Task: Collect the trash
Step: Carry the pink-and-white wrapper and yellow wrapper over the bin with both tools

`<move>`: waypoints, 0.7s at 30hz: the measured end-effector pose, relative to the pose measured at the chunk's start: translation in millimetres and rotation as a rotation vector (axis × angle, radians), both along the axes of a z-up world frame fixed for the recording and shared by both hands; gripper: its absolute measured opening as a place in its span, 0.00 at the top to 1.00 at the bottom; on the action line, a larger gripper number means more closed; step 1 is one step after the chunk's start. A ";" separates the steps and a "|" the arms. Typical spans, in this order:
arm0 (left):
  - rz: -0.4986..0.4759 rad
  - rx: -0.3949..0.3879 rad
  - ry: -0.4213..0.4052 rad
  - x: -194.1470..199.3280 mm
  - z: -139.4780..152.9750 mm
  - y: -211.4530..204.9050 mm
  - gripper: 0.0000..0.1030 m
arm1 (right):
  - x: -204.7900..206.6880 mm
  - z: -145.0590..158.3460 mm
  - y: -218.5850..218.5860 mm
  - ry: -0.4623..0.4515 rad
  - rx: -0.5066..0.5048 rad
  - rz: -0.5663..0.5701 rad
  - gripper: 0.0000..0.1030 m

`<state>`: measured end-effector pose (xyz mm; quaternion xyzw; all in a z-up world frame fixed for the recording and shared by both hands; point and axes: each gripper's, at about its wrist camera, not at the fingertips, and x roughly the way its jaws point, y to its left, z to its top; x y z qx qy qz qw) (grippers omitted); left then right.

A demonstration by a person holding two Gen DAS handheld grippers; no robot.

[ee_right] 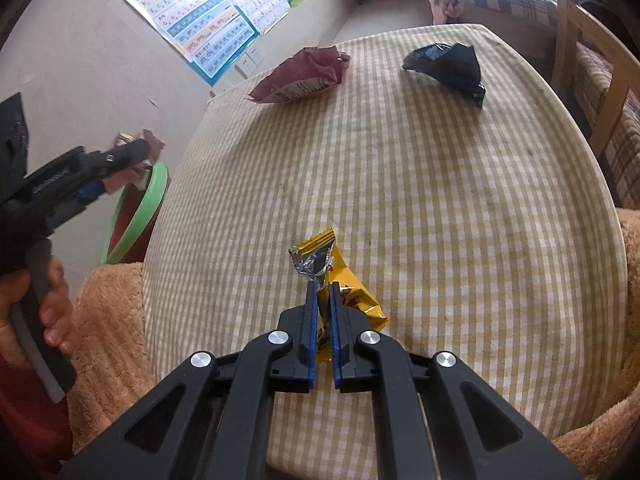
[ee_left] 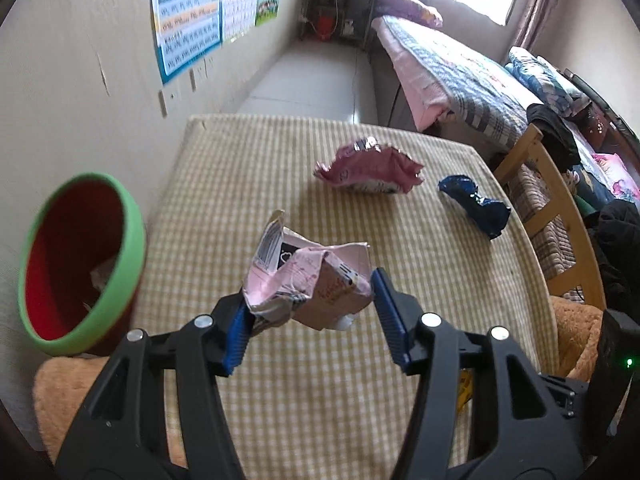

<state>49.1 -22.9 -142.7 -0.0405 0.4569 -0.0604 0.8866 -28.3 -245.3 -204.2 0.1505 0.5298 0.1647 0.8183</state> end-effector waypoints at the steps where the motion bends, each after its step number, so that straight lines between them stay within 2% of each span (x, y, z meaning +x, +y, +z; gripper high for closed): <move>1: -0.001 0.005 -0.008 -0.5 2.9 0.4 0.48 | 0.4 3.4 2.2 -0.009 -0.006 0.004 0.95; 9: 0.017 0.017 -0.063 -11.3 16.9 21.7 0.48 | 14.9 33.9 24.5 -0.095 -0.036 0.031 0.95; 21: 0.097 0.039 -0.091 -22.0 22.7 61.0 0.48 | 43.4 75.2 75.5 -0.185 -0.025 0.109 0.95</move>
